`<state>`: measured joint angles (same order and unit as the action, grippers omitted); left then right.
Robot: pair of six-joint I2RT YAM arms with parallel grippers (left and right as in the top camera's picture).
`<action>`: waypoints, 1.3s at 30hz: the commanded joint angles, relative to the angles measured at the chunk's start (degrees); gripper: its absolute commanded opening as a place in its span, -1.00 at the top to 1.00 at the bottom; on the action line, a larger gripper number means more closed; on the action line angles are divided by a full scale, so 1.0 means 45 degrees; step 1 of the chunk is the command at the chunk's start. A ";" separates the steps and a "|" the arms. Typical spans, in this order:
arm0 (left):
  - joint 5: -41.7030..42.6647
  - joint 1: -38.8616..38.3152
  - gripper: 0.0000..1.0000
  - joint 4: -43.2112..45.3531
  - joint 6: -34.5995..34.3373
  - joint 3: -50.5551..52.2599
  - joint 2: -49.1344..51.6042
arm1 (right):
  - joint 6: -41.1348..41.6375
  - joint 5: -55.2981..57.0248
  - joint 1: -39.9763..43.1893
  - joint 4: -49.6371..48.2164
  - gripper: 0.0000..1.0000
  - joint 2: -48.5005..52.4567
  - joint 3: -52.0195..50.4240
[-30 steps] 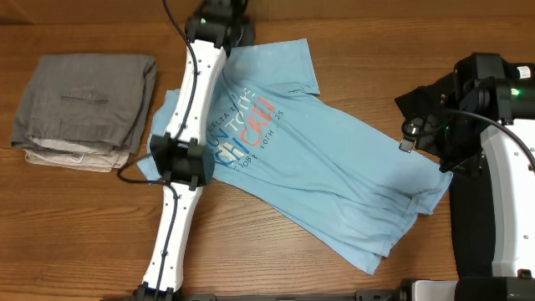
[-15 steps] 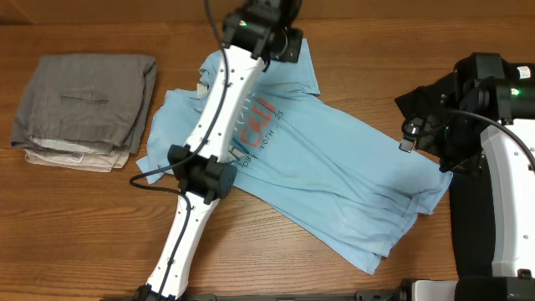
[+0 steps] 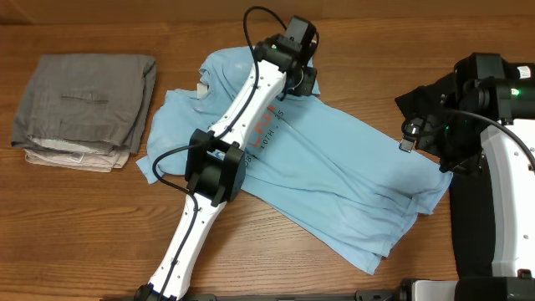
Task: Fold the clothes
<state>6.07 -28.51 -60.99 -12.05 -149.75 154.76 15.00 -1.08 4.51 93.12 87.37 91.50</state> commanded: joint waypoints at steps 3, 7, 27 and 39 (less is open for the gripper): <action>0.0189 -0.0005 0.92 0.0729 0.0053 0.0889 0.0117 | 0.0039 0.0083 0.0087 -0.0005 -1.00 -0.0151 0.0160; 0.0189 -0.0029 0.92 0.1729 0.0029 0.1700 0.0117 | 0.0039 0.0083 0.0087 -0.0005 -1.00 -0.0151 0.0160; -0.0806 0.0049 0.90 0.8670 -0.0860 0.5353 0.0136 | 0.0039 0.0083 0.0087 -0.0005 -1.00 -0.0151 0.0160; 0.0894 0.0355 0.83 0.8655 -0.0549 0.0962 -0.0005 | 0.0039 0.0083 0.0087 -0.0005 -1.00 -0.0151 0.0160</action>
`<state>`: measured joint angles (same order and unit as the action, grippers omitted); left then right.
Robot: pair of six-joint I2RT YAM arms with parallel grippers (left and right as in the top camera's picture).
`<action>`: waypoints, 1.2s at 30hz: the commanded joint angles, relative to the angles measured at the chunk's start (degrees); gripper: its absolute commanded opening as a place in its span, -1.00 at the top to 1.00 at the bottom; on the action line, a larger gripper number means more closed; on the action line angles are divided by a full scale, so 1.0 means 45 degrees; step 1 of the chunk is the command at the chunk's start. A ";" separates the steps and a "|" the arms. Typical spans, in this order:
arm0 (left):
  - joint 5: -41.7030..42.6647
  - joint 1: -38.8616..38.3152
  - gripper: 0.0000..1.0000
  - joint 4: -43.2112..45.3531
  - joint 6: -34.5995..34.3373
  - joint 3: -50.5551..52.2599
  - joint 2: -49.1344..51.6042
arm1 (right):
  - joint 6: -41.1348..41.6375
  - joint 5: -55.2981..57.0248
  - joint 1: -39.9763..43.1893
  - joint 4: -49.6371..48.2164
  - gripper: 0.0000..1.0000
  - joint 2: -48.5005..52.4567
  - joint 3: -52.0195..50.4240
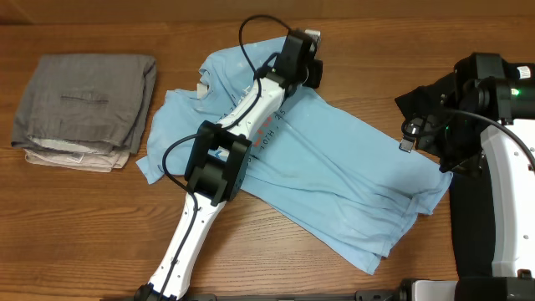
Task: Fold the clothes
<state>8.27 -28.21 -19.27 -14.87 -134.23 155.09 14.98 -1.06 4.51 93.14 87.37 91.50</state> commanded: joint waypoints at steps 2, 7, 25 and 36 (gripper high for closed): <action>0.0408 0.0466 0.81 -0.1341 0.0180 -0.3560 -0.0078 | 0.0044 0.0078 0.0087 -0.0010 -1.00 -0.0151 0.0160; 0.0408 0.0991 0.82 -0.2992 0.0850 -0.4614 -0.0078 | 0.0044 0.0078 0.0087 -0.0010 -1.00 -0.0151 0.0160; -0.0364 0.2103 0.92 -0.5770 0.2278 -0.4051 0.1379 | 0.0044 0.0083 0.0087 -0.0010 -1.00 -0.0151 0.0160; -0.2327 0.2244 0.89 -0.5765 0.2356 -0.3963 0.2642 | 0.0044 0.0083 0.0087 -0.0010 -1.00 -0.0151 0.0160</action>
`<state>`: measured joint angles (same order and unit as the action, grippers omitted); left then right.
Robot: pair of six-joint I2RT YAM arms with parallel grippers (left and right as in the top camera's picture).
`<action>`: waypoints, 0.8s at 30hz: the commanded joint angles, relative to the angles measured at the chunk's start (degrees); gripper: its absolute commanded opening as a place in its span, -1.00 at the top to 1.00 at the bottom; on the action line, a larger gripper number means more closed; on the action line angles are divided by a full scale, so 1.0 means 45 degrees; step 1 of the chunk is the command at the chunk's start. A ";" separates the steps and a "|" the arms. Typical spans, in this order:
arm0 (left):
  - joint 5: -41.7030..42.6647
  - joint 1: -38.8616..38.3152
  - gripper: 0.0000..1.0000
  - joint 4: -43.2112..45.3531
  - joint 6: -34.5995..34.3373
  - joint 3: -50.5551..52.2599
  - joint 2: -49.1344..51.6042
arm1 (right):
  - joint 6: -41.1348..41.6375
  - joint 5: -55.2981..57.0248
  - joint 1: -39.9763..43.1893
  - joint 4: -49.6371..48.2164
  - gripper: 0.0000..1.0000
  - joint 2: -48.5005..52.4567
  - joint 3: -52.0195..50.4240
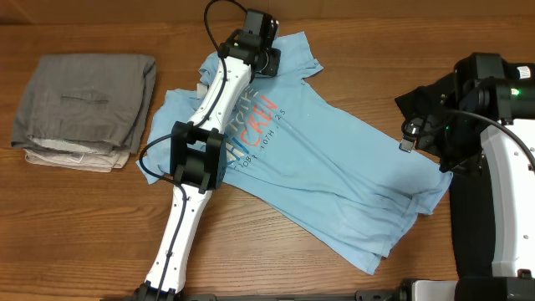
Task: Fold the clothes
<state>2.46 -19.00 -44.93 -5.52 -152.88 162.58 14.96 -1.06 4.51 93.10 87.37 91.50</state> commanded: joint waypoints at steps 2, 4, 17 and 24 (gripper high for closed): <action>-0.1341 0.0321 0.88 -0.0107 0.0194 0.0180 0.1292 | 0.0049 0.0078 0.0087 0.0000 -1.00 -0.0151 0.0160; -0.1812 0.0510 0.88 -0.0301 -0.0228 0.0180 0.1515 | 0.0049 0.0078 0.0087 0.0000 -1.00 -0.0151 0.0160; 0.0287 0.2618 0.78 -0.0831 -0.1355 0.0083 0.1651 | 0.0049 0.0083 0.0087 0.0000 -1.00 -0.0151 0.0160; 0.1846 0.2487 0.30 -0.0627 -0.1355 -0.2307 0.1467 | 0.0049 0.0083 0.0087 0.0000 -1.00 -0.0151 0.0160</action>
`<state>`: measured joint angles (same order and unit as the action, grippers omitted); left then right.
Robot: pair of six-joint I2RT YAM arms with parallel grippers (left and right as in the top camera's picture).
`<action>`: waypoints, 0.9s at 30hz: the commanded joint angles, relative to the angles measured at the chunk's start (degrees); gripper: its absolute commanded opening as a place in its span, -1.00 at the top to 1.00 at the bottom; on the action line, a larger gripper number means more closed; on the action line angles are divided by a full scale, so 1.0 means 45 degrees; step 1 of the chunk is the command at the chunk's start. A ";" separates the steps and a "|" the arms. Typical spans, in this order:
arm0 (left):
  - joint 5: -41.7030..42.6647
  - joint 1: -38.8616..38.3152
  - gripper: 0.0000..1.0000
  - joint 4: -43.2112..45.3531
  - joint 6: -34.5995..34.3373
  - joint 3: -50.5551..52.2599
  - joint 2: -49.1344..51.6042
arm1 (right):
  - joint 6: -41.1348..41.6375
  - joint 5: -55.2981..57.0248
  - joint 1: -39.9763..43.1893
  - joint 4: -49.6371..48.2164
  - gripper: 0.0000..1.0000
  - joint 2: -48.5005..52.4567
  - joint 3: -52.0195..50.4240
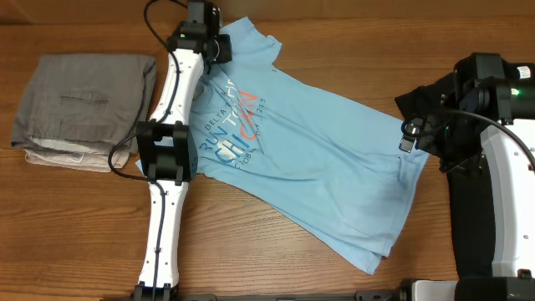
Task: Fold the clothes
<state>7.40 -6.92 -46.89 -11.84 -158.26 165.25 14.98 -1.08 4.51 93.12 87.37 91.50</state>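
Note:
A light blue T-shirt [326,167] lies spread across the middle of the table, its printed chest [236,125] facing up. My left gripper [216,43] sits at the shirt's far left top edge and looks shut on the cloth there. The left arm runs along the shirt's left side and hides that edge. My right gripper [407,138] hangs at the shirt's right edge; its fingers are dark and too small to read.
A folded stack of grey clothes [84,104] lies at the far left, close to the left arm's elbow [165,155]. The right arm's bulky black and white body [493,125] fills the right side.
My left gripper has moved further left along the far edge, and the shirt's top has come with it. More of the print shows. The right arm has not moved.
At first the left gripper was at the shirt's far middle, the arm lying across the print and the collar folded over at the left. It then moved leftward in each moment, the shirt's top moving with it. Now the front lies open and flatter.

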 commanded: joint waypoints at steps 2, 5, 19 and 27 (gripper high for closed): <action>0.0831 -0.0340 -0.02 -0.0233 0.0053 -0.2395 0.0767 | 0.0044 0.0083 0.0087 -0.0005 -1.00 -0.0151 0.0160; 0.0947 -0.0583 -0.21 -0.0593 -0.0087 -0.4779 0.0631 | 0.0044 0.0083 0.0087 -0.0005 -1.00 -0.0151 0.0160; -0.2909 -0.1248 -0.57 -0.7349 -0.1744 -0.4838 -0.5887 | 0.0044 0.0087 0.0087 -0.0005 -1.00 -0.0151 0.0160; -0.2633 -0.1214 -1.00 -1.1089 -0.1292 -0.4818 -0.8621 | -0.1112 0.2312 0.0087 -0.1632 -1.00 -0.0151 0.0160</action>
<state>-6.22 -12.34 -96.53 -21.87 -179.37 129.10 13.04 2.22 4.51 89.03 87.37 91.50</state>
